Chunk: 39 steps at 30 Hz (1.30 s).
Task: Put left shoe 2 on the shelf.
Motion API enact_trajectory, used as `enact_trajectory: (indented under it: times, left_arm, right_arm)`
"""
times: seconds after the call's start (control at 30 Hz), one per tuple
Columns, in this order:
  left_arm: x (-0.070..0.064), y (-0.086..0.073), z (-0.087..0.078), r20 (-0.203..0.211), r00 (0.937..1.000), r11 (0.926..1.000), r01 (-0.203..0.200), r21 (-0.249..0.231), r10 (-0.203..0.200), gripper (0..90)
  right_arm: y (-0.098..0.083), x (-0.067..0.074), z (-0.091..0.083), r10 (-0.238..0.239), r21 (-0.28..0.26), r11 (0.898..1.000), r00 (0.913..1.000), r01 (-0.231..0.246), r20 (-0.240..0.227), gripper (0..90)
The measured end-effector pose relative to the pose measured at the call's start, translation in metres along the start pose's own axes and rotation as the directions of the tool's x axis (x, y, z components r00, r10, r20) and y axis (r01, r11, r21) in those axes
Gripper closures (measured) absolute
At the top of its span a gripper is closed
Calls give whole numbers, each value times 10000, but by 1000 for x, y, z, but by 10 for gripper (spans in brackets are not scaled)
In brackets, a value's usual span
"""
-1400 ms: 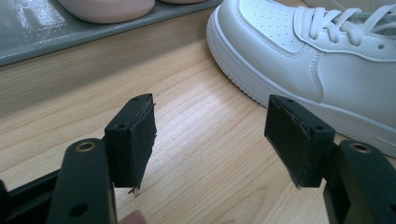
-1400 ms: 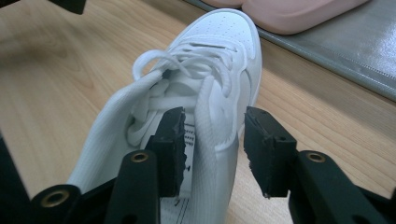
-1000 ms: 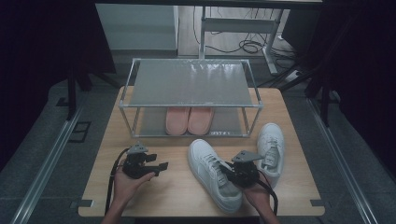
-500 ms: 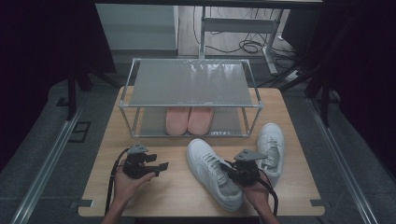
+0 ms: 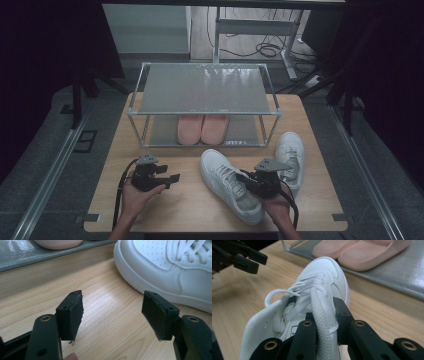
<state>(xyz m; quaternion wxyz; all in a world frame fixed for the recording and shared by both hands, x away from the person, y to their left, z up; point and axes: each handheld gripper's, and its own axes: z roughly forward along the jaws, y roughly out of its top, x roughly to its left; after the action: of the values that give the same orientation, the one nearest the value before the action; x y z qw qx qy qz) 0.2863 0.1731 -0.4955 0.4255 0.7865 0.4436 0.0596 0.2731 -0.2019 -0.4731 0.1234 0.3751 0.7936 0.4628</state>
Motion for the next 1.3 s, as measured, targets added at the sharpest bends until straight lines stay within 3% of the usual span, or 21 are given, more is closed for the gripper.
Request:
enact_trajectory:
  times: [0.27,0.63,1.3]
  left_arm:
    - [1,0,-1,-18,10000,10000,54,-32,-54,340]
    - [2,0,0,-23,10000,10000,75,1,-75,339]
    - [2,0,-1,-7,10000,10000,85,-24,-85,339]
  right_arm:
    - [9,0,-16,155,-751,9970,9996,-172,-237,816]
    - [23,-4,-38,152,-1850,9824,9987,-239,-478,816]
    - [61,-2,-57,40,-2782,9601,9964,-275,-848,816]
